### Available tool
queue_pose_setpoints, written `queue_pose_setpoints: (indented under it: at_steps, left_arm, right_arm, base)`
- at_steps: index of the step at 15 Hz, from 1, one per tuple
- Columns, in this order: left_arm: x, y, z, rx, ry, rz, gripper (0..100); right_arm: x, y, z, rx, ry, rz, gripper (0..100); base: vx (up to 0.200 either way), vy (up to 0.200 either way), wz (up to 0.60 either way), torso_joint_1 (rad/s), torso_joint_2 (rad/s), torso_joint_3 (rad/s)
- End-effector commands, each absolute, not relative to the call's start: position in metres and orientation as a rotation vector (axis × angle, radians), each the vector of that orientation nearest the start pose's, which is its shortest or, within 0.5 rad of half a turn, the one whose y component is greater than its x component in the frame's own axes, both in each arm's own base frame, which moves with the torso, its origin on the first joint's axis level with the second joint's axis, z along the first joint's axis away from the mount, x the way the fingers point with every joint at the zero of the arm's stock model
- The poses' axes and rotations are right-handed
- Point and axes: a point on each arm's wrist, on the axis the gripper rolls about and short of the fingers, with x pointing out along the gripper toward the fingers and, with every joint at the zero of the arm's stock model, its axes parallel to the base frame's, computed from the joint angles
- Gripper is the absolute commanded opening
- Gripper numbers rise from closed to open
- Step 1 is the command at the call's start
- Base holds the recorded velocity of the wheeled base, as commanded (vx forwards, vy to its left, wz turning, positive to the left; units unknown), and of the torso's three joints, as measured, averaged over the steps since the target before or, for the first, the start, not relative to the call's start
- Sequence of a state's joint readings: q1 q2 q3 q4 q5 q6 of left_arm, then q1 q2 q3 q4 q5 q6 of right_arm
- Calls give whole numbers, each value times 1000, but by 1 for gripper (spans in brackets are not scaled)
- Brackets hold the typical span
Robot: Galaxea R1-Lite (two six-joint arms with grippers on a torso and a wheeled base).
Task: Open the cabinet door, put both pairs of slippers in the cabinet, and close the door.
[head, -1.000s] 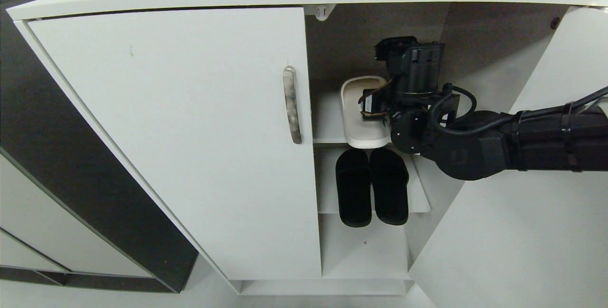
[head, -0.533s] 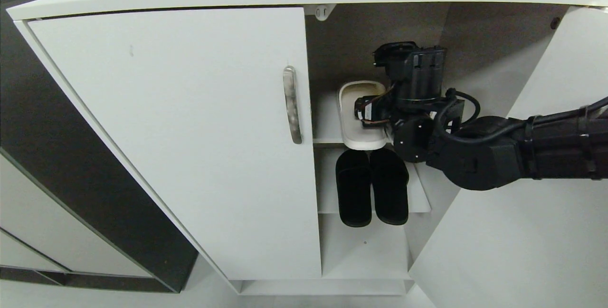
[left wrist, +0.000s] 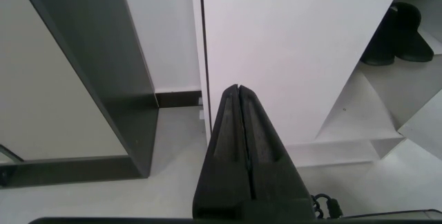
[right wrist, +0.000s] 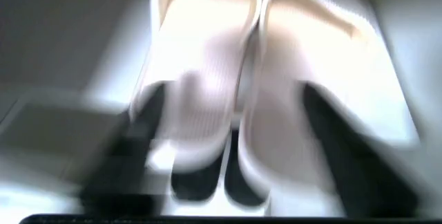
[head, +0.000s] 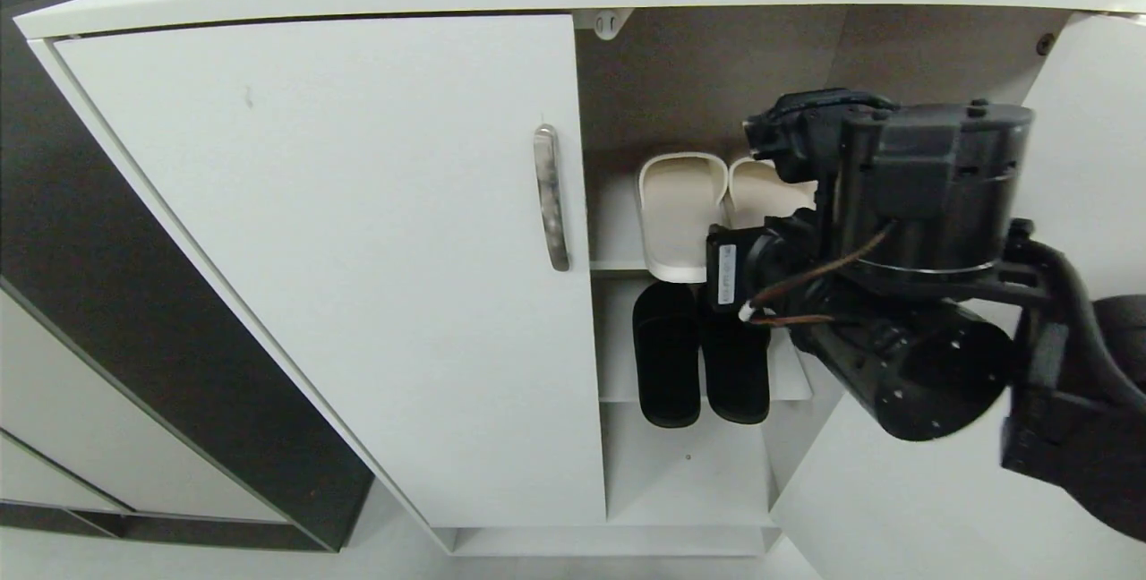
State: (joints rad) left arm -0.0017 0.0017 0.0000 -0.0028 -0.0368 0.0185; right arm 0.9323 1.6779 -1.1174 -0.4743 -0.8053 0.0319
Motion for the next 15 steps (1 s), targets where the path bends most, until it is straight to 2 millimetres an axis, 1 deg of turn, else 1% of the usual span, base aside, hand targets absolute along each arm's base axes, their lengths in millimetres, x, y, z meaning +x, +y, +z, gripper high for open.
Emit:
queue_pose_setpoints:
  at_steps: [1,2,4,7,9,15]
  left_arm:
    - [-23,-1,76,18,-2,-38,0]
    - [-23,-1,76,20,-2,-38,0]
    - [-23,-1,76,20,-2,-38,0]
    - [-23,-1,76,20,-2,-38,0]
    - [-23,-1,76,18,-2,-38,0]
    - [-23,-1,76,18,-2,-38,0]
  right_arm:
    - [174,223,266,6,35,159,0]
    - [171,219,260,2,39,165,0]
    - [170,222,257,-6,44,171,0]
    - [176,230,246,-28,64,170,0]
    - [177,233,243,-30,67,170,0]
    - [177,232,239,-40,75,170,0]
  base:
    - [0,0,0,0,0,0]
    - [0,0,0,0,0,0]
    - [0,0,0,0,0,0]
    - [0,0,0,0,0,0]
    - [0,0,0,0,0,0]
    - [-200,0,0,2,4,2]
